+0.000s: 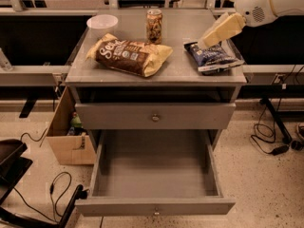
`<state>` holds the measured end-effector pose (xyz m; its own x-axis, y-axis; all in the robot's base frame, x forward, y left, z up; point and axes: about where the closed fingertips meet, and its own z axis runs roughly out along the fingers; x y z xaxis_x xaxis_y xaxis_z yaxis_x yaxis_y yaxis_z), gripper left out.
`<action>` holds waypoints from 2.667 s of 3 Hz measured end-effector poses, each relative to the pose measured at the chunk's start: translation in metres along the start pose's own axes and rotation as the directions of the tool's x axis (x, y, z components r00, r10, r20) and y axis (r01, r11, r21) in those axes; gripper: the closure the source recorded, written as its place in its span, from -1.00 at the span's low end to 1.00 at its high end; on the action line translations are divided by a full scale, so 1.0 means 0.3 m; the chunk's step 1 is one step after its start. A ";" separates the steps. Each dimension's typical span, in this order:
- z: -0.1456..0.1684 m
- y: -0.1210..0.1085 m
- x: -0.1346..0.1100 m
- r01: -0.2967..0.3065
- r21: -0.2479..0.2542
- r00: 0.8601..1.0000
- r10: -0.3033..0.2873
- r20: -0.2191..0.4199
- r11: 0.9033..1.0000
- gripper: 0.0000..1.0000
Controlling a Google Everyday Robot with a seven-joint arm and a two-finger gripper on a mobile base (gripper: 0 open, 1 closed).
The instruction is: Place orange can into middle drawer
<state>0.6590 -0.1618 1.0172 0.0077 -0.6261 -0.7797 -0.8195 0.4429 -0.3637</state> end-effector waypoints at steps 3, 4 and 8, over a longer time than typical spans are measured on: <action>0.479 -0.286 -0.021 -0.223 0.087 0.910 0.175 0.376 0.971 -1.00; 0.578 -0.349 -0.042 -0.278 0.137 0.897 0.206 0.390 0.951 -1.00; 0.879 -0.394 -0.039 -0.375 0.172 0.887 0.298 0.351 0.911 -1.00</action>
Offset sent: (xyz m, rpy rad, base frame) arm 0.1643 0.0500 -0.0430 0.4814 -0.1402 -0.0755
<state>0.9068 -0.0376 0.9350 -0.0365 -0.1980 -0.9795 -0.6510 0.7484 -0.1270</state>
